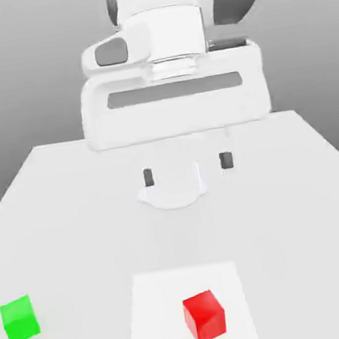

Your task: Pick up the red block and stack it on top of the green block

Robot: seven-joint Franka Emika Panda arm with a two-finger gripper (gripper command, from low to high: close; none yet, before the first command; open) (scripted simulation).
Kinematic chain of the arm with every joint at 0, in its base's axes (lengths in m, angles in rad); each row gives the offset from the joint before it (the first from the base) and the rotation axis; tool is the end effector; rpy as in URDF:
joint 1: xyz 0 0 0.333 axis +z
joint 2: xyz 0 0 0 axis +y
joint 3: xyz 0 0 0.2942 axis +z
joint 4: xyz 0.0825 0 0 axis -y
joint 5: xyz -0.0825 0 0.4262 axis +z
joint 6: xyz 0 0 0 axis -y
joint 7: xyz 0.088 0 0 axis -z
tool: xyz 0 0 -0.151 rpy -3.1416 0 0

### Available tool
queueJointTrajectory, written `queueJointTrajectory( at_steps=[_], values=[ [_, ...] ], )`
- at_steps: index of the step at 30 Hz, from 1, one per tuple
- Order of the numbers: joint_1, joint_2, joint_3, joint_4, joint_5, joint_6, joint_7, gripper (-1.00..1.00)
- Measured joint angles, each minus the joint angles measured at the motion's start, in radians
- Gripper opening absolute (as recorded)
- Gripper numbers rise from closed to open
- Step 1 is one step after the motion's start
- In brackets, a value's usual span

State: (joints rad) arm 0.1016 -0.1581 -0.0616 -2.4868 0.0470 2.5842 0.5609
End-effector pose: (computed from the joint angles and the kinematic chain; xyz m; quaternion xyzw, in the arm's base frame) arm 0.5242 0.0221 0.2795 -0.9533 0.2731 -0.1156 0.0565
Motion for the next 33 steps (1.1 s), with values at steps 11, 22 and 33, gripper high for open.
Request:
queueJointTrajectory(
  at_steps=[11,22,33],
  values=[
    [0.003,0.397,0.013,-0.074,-0.014,0.217,-0.087,0.00],
    [-0.005,0.467,0.023,-0.064,-0.007,0.275,-0.093,-1.00],
    [-0.173,0.297,-0.166,-0.034,0.016,0.068,-0.061,-1.00]
  ],
)
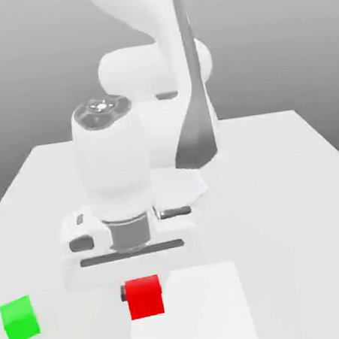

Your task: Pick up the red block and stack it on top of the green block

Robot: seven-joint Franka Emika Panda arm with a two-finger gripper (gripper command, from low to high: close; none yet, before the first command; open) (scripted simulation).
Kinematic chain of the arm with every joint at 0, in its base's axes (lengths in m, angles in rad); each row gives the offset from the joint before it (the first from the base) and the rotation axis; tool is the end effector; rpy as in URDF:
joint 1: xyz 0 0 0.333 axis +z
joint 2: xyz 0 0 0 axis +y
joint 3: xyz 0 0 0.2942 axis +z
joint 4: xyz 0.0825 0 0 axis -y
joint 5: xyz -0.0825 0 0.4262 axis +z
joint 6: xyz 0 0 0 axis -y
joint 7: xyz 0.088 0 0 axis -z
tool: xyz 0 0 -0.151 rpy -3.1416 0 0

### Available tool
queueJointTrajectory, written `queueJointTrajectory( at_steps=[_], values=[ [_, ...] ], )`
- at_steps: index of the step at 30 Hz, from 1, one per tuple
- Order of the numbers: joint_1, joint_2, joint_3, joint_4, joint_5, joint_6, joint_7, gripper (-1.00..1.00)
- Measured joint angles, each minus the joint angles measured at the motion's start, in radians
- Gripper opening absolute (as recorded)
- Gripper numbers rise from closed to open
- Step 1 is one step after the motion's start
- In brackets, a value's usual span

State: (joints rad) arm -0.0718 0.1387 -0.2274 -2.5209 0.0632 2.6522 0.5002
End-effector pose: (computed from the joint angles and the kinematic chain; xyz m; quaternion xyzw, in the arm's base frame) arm 0.4576 -0.1474 0.1237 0.9104 -0.4138 -0.0014 0.0009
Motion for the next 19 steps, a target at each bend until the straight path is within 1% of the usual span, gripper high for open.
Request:
queueJointTrajectory(
  at_steps=[4,5,7,8,15,19],
  values=[
    [-0.113,0.010,-0.106,0.036,0.036,-0.030,0.004,-1.00],
    [-0.150,0.044,-0.120,0.054,0.068,-0.018,-0.010,-1.00],
    [-0.202,0.122,-0.111,0.076,0.136,0.031,-0.049,-1.00],
    [-0.221,0.157,-0.096,0.081,0.164,0.059,-0.068,1.00],
    [-0.229,0.166,-0.094,0.084,0.170,0.065,-0.072,1.00],
    [-0.200,0.046,-0.142,0.076,0.071,-0.038,0.000,1.00]
  ],
)
